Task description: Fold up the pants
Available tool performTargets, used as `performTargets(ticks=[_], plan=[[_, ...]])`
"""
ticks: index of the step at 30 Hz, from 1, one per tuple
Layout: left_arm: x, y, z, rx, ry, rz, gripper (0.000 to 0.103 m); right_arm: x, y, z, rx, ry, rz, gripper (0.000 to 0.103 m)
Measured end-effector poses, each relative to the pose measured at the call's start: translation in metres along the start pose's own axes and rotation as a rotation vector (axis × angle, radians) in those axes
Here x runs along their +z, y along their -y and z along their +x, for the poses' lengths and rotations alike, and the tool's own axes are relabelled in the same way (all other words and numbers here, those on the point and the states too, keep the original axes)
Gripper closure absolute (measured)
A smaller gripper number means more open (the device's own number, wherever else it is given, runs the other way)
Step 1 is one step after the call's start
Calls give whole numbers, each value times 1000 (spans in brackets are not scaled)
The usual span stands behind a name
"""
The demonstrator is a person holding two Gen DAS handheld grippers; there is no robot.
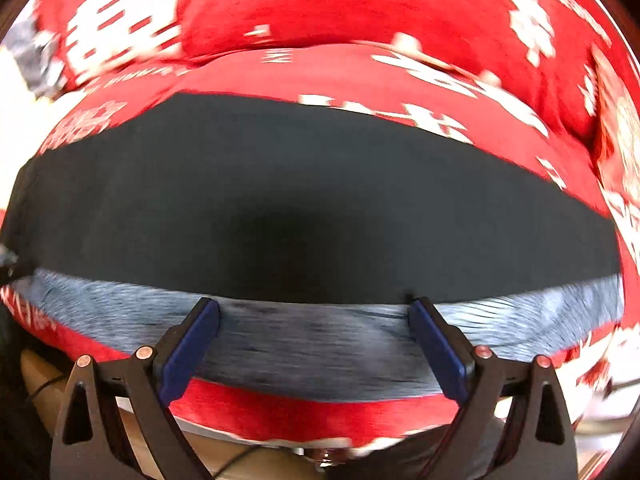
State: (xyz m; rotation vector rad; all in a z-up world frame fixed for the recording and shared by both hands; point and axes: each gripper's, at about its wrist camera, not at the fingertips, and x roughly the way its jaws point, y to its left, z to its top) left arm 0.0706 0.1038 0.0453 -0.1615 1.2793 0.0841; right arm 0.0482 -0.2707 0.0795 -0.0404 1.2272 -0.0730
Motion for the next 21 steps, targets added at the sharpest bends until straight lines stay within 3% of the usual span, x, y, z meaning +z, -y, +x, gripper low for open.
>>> performTargets(ticks=[5, 10, 13, 14, 16, 18, 21], plan=[[-1, -29, 3, 29, -23, -85, 0, -2, 67, 4, -49, -9, 130, 1], [1, -61, 8, -32, -72, -204, 0, -7, 135, 6, -84, 4, 265, 1], [-2, -58, 5, 0, -68, -194, 0, -10, 173, 8, -120, -3, 362, 1], [-2, -54, 1, 36, -60, -180, 0, -11, 183, 5, -106, -4, 405, 1], [-3, -40, -14, 119, -15, -141, 0, -12, 190, -4, -187, 7, 424, 1], [-1, -28, -27, 132, 27, -107, 0, -15, 189, -15, -204, 43, 387, 1], [1, -7, -39, 115, 52, -64, 0, -24, 194, -21, -154, 58, 384, 1]])
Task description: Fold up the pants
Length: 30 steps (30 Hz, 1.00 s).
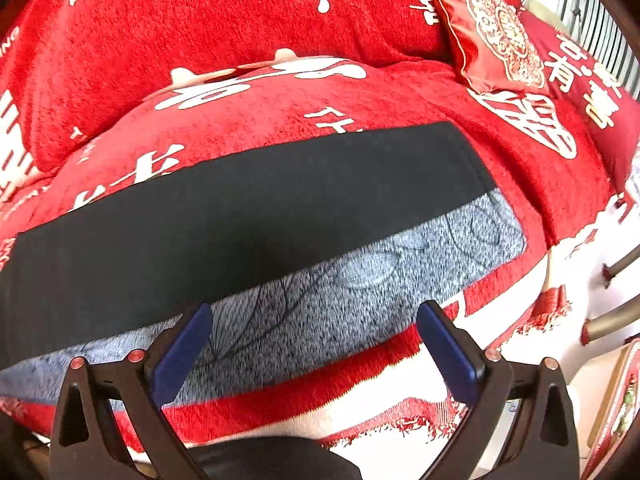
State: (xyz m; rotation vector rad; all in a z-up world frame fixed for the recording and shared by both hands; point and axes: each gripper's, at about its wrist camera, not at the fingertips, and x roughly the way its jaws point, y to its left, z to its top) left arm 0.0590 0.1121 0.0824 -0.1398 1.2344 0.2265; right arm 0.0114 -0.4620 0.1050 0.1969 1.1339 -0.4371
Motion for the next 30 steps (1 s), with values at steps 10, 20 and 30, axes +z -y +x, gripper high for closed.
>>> performTargets(ticks=[10, 20, 30], plan=[[-12, 155, -3, -127, -50, 309, 0, -32, 64, 17, 229, -6, 253, 1], [-16, 269, 2, -125, -46, 444, 0, -30, 87, 34, 346, 67, 326, 0], [-26, 373, -6, -191, -55, 512, 0, 7, 81, 44, 336, 194, 277, 0]])
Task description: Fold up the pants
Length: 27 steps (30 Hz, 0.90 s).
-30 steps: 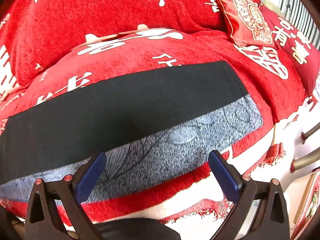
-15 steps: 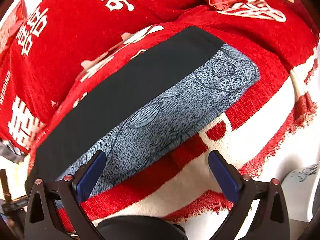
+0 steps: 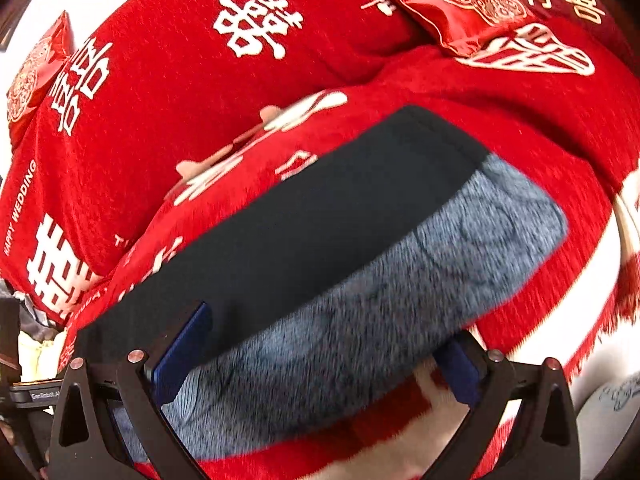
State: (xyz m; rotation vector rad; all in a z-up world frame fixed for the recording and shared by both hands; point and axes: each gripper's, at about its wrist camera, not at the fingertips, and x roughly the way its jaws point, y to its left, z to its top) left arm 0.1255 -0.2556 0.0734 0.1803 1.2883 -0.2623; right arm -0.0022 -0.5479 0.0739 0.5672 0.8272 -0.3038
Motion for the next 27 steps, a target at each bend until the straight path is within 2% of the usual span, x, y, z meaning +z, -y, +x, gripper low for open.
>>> performTargets(ticks=[3, 5, 6, 8, 11, 13, 15, 16, 17, 18, 21, 27], plan=[[11, 39, 2, 29, 9, 22, 0, 7, 3, 2, 3, 24, -6, 0], [16, 55, 4, 20, 9, 28, 0, 11, 5, 3, 6, 35, -13, 0], [16, 62, 4, 41, 14, 32, 0, 13, 5, 4, 6, 38, -18, 0], [16, 68, 4, 62, 28, 30, 0, 15, 5, 6, 2, 41, -30, 0], [17, 65, 8, 54, 41, 19, 0, 17, -1, 9, -24, 33, -81, 2], [20, 61, 10, 46, 44, 19, 0, 16, -10, 13, -83, 10, -160, 17], [21, 59, 11, 47, 42, 19, 0, 17, -18, 13, -126, -10, -232, 47], [21, 59, 11, 46, 40, 17, 0, 19, -19, 12, -91, -30, -233, 56], [22, 59, 11, 44, 38, 16, 0, 21, -19, 11, -78, -41, -228, 68], [22, 58, 12, 39, 37, 15, 0, 24, -21, 9, -85, -45, -232, 75], [22, 59, 13, 29, 42, 21, 0, 30, -32, -1, -102, -33, -275, 81], [25, 53, 12, -20, 27, 59, 0, 31, -84, -34, -176, 49, -393, 83]])
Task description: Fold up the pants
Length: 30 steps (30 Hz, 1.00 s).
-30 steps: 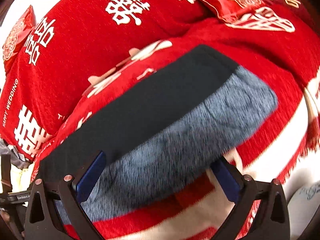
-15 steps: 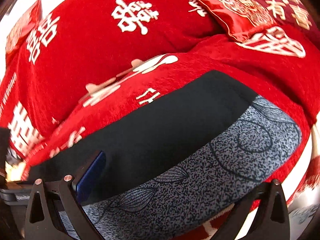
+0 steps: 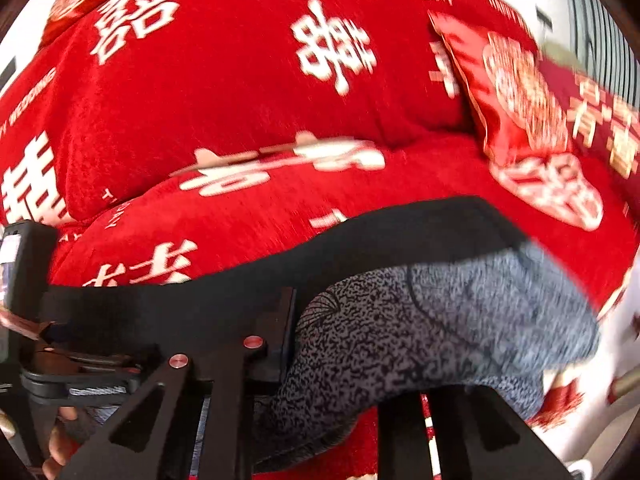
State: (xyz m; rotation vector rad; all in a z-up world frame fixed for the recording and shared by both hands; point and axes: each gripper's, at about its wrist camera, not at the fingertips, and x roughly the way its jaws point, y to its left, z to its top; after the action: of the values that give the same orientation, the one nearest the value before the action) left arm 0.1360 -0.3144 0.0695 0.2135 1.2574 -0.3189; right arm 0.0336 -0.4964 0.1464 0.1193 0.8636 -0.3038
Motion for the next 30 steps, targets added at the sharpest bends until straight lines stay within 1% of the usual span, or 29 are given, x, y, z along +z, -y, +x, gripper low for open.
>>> performTargets(ticks=[2, 4, 6, 9, 10, 11, 13, 15, 16, 18, 20, 22, 23, 25, 26, 27, 28, 29, 30], plan=[[2, -8, -3, -36, -26, 4, 0, 5, -21, -18, -32, 36, -59, 83], [2, -32, -11, -89, -32, -56, 0, 8, -47, -35, -52, 75, -130, 83], [1, -69, -21, -135, -19, -147, 0, 7, -81, -51, -71, 123, -227, 84], [-6, -127, -30, -125, 3, -251, 0, 0, -130, -61, -73, 169, -339, 84], [-9, -144, -32, -120, 10, -280, 0, -3, -143, -62, -65, 173, -363, 84], [-16, -170, -35, -114, 19, -327, 0, -8, -158, -60, -57, 173, -390, 84], [-30, -208, -37, -109, 19, -398, 0, -24, -195, -52, -50, 164, -479, 84], [-45, -236, -34, -107, 14, -455, 0, -42, -224, -39, -53, 149, -563, 84], [-52, -247, -33, -101, 10, -476, 0, -55, -242, -28, -63, 124, -624, 84], [-68, -267, -29, -84, 5, -510, 0, -76, -266, -12, -77, 79, -720, 84], [-80, -278, -29, -63, 13, -518, 0, -100, -288, 5, -102, 36, -824, 84], [-85, -282, -31, -67, 16, -524, 0, -119, -301, 14, -182, 40, -924, 84], [-87, -284, -33, -69, 18, -532, 0, -122, -302, 14, -205, 45, -941, 84], [-88, -286, -38, -83, 29, -550, 0, -118, -302, 13, -205, 32, -931, 83], [-85, -284, -40, -94, 36, -551, 0, -117, -301, 12, -201, 18, -924, 80], [-83, -280, -43, -106, 44, -540, 0, -115, -301, 11, -197, 5, -922, 70], [-80, -276, -46, -112, 51, -526, 0, -114, -302, 7, -175, -21, -922, 63], [-77, -267, -50, -120, 64, -498, 0, -115, -302, 1, -150, -28, -923, 54], [-73, -262, -53, -125, 71, -477, 0, -117, -301, -10, -117, -21, -927, 49]])
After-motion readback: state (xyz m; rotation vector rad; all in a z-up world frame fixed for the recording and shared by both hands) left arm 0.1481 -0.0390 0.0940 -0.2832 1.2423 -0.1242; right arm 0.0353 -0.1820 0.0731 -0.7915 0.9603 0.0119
